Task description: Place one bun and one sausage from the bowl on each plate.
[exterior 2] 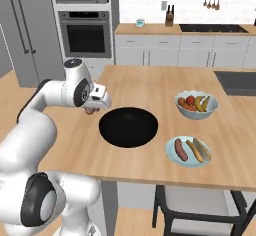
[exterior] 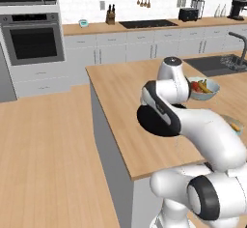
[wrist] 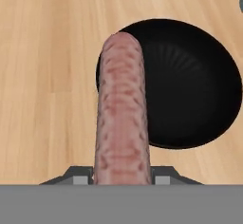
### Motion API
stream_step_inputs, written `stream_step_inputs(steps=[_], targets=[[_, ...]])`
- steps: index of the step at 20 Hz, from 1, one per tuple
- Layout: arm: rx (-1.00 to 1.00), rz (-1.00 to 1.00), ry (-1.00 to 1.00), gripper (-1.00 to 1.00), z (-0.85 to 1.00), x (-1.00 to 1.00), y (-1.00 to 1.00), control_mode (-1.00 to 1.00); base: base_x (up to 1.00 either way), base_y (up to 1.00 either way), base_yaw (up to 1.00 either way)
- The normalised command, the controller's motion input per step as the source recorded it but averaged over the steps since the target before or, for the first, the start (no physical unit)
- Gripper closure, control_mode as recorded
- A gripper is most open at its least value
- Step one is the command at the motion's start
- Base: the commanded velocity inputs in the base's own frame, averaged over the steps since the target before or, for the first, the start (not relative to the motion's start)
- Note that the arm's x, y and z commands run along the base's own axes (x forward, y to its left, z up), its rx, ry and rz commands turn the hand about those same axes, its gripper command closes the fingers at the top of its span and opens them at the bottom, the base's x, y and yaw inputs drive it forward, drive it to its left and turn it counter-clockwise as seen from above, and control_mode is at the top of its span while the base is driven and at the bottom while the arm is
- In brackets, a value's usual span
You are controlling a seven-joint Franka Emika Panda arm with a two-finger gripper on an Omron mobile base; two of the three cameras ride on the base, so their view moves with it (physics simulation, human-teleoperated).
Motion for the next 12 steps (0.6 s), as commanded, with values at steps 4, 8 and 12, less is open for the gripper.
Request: stream_step_inputs(steps=[4,8,12], targets=[[0.04,0.09,-0.05,1.00,0.02,-0.98,0.03,-1.00,0.00,0.00,0.00],[-0.01,0.08,0.01,1.00,-0.07,-0.77,0.09,-1.00,0.00,0.00,0.00],[0.00,0.01,0.00,1.00,0.00,-0.16,0.08,-1.00,0.00,0.00,0.00]])
